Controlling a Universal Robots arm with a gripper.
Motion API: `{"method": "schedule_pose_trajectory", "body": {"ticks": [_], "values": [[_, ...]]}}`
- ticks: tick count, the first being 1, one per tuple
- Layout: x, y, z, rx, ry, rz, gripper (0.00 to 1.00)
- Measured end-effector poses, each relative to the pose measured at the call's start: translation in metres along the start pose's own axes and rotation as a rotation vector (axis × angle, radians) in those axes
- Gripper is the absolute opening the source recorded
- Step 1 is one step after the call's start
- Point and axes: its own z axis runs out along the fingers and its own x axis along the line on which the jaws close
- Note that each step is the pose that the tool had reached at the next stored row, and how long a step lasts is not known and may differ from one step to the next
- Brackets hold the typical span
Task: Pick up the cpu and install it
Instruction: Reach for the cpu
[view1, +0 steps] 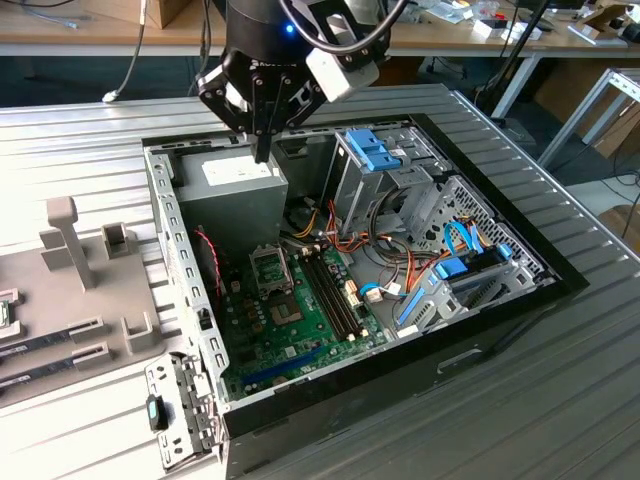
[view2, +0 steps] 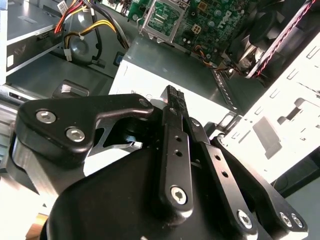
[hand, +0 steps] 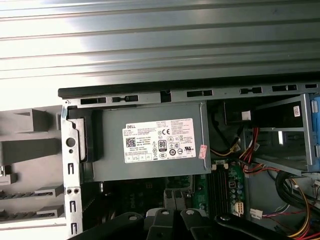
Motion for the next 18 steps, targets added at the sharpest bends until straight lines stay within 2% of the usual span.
{"method": "schedule_pose_trajectory", "body": {"ticks": [18], "values": [[0.0071,-0.0005,-0.0002,0.0000,0.0000,0.000,0.11]]}}
